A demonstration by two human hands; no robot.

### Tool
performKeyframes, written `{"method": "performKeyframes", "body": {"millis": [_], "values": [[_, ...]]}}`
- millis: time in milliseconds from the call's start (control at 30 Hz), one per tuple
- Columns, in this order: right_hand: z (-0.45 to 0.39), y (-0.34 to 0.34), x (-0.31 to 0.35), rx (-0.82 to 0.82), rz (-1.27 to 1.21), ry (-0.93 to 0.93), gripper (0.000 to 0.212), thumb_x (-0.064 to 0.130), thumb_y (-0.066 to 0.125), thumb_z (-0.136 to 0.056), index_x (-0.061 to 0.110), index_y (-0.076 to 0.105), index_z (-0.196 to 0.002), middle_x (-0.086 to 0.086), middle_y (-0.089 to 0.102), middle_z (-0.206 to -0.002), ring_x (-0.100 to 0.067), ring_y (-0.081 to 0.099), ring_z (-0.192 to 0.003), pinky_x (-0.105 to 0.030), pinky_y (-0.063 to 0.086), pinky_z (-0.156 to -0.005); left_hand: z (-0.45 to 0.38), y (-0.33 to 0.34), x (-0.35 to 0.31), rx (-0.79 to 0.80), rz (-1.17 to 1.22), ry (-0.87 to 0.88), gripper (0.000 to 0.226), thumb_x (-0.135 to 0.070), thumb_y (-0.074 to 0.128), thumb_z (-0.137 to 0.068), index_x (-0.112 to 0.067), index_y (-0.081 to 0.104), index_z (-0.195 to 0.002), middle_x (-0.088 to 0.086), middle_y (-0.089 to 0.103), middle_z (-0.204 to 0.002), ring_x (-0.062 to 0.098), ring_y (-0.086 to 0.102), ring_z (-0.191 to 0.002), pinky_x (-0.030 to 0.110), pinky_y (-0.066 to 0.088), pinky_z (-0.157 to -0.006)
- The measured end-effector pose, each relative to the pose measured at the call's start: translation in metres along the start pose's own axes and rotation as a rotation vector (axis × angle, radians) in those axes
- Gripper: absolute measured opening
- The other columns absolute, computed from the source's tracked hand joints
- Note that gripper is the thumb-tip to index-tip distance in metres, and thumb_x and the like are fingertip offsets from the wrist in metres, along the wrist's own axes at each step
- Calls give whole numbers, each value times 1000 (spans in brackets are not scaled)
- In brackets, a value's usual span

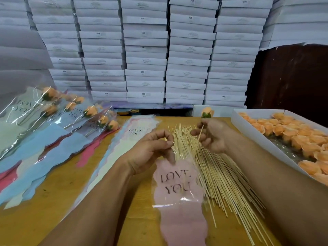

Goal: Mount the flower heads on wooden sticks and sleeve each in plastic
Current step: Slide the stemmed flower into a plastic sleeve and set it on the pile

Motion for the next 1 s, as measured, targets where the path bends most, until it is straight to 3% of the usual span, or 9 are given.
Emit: {"method": "performKeyframes", "body": {"millis": [200, 333, 467, 567, 633, 700, 833, 1000], "values": [[-27, -2, 26, -100, -136, 11, 28, 14, 32, -106, 15, 46, -81, -7, 60, -50, -5, 41, -30, -15, 25, -25, 6, 6, -5, 115, 161, -10, 11, 3, 54, -85, -5, 59, -80, 13, 44, -76, 10, 46, -35, 15, 46, -43], [-39, -12, 25, -187, -171, 23, 32, 13, 23, -106, 19, 43, -82, -3, 52, -44, -6, 36, -27, -15, 21, -25, 7, 3, -9, 158, 160, -2, 15, 3, 51, -86, -8, 60, -82, 17, 53, -70, 5, 46, -34, 11, 38, -38], [-42, -28, 27, -267, -162, 18, 34, 8, 20, -103, 21, 40, -79, 0, 48, -60, -5, 31, -25, -13, 17, -26, 8, 1, -9, 173, 118, 5, 17, 1, 49, -85, -12, 61, -82, 8, 52, -54, 4, 47, -36, 15, 25, -42], [-43, -39, 31, -322, -108, 4, 33, 6, 20, -100, 22, 40, -79, 0, 46, -65, -6, 30, -25, -12, 17, -28, 7, 2, -9, 152, 134, -4, 16, -2, 60, -78, -16, 66, -77, 10, 46, -70, 17, 46, -50, 31, 18, -55], [-41, -42, 33, -334, -82, -4, 33, 7, 20, -101, 22, 40, -79, 0, 46, -65, -6, 30, -24, -12, 17, -28, 6, 3, -9, 139, 142, -7, 8, -7, 67, -72, -14, 66, -77, 14, 38, -78, 23, 33, -65, 30, 25, -58], [-39, -41, 32, -330, -60, -10, 32, 7, 20, -102, 22, 40, -80, -1, 45, -66, -6, 30, -24, -12, 17, -28, 6, 5, -8, 131, 135, -17, 7, -11, 69, -71, -14, 66, -77, 21, 33, -79, 25, 27, -67, 27, 37, -59], [-36, -27, 26, -274, 8, -20, 29, 11, 24, -104, 20, 41, -83, -3, 47, -67, -6, 32, -27, -12, 19, -27, 5, 4, -4, 120, 104, -48, 9, -13, 71, -72, -15, 65, -78, 16, 47, -73, 24, 40, -69, 40, 13, -65], [-28, -5, 12, -175, 27, -23, 23, 16, 32, -105, 18, 46, -87, -4, 56, -48, -6, 38, -31, -14, 23, -28, 4, 6, -2, 132, 82, -48, 8, -9, 68, -76, -16, 66, -77, 9, 52, -64, 16, 47, -56, 29, 28, -57]]}}
Point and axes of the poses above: each hand's wrist, its own z-axis away from the middle knuckle, its own y-axis out of the palm, x = y × z, the point moved 3 cm from there along -z, towards the middle knuckle
